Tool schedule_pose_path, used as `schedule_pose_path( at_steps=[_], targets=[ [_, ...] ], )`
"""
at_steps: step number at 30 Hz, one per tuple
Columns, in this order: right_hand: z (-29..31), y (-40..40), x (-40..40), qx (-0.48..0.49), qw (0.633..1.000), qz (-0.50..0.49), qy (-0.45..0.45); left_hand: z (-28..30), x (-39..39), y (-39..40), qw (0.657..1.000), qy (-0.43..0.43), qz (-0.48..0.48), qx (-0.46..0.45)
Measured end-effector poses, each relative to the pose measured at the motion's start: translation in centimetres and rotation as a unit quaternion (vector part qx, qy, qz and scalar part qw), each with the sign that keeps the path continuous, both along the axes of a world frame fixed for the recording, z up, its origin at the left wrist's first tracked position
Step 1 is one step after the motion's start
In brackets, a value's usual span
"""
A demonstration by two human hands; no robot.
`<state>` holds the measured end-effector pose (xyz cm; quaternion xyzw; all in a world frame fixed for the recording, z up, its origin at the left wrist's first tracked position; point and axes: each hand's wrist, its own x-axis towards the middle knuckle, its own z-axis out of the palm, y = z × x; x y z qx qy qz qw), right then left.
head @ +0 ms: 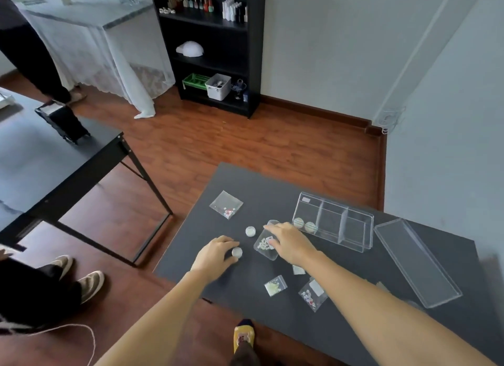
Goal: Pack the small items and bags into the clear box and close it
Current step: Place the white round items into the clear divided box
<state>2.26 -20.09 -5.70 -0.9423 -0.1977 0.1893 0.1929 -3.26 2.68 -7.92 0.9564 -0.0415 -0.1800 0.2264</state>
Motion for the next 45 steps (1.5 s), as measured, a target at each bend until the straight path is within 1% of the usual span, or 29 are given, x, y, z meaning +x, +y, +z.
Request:
schedule_pose_path(
  at_steps=[6, 10, 13, 16, 20, 22, 25, 29, 33, 35, 37, 39, 41, 43, 45],
  targets=[
    [-2.5, 3.8, 1.7, -0.016, 1.0, 0.009, -0.012, -1.2, 0.1, 0.1, 0.998, -0.037, -0.007, -0.053],
    [-3.6, 5.4, 2.6, -0.037, 0.999, 0.032, -0.012, -1.8, 0.4, 0.6, 0.996, -0.033, -0.006, -0.083],
    [-4.2, 5.7, 2.9, -0.038, 0.999, 0.035, -0.013, -2.1, 0.7, 1.1, 0.995, -0.028, -0.007, -0.096],
    [-4.2, 6.0, 3.2, -0.051, 0.998, 0.03, -0.014, -2.4, 1.0, 1.4, 0.993, -0.007, 0.013, -0.119],
    [-3.1, 5.9, 3.8, -0.013, 0.999, -0.027, 0.037, -2.1, 2.0, 1.7, 0.985, 0.02, 0.038, -0.166],
    [-2.1, 5.2, 4.0, 0.028, 0.994, -0.091, 0.046, -1.7, 3.1, 1.5, 0.98, 0.03, 0.059, -0.188],
    [-0.4, 3.8, 4.9, 0.105, 0.981, -0.16, 0.024, -0.6, 5.4, 0.7, 0.973, 0.027, 0.071, -0.218],
    [1.6, -0.7, 6.1, 0.165, 0.949, -0.267, -0.018, 1.5, 9.4, -2.9, 0.971, 0.02, 0.027, -0.236],
    [2.5, -6.3, 7.2, 0.168, 0.915, -0.364, -0.041, 3.2, 13.4, -8.5, 0.973, -0.023, -0.042, -0.227],
    [2.4, -8.3, 7.6, 0.166, 0.903, -0.394, -0.041, 3.7, 15.0, -11.4, 0.973, -0.034, -0.072, -0.215],
    [2.2, -9.4, 7.8, 0.161, 0.898, -0.407, -0.045, 3.8, 16.0, -13.7, 0.975, -0.028, -0.094, -0.197],
    [1.7, -10.0, 8.0, 0.159, 0.897, -0.411, -0.038, 3.3, 16.7, -15.4, 0.98, -0.032, -0.123, -0.153],
    [1.4, -10.1, 8.1, 0.157, 0.898, -0.41, -0.026, 2.5, 17.1, -16.3, 0.984, -0.043, -0.152, -0.082],
    [1.1, -10.2, 8.1, 0.154, 0.9, -0.407, -0.021, 1.8, 17.4, -16.8, 0.981, -0.054, -0.185, -0.002],
    [0.9, -10.1, 8.2, 0.159, 0.902, -0.401, -0.018, 1.4, 17.4, -17.0, 0.976, -0.059, -0.204, 0.045]
  ],
)
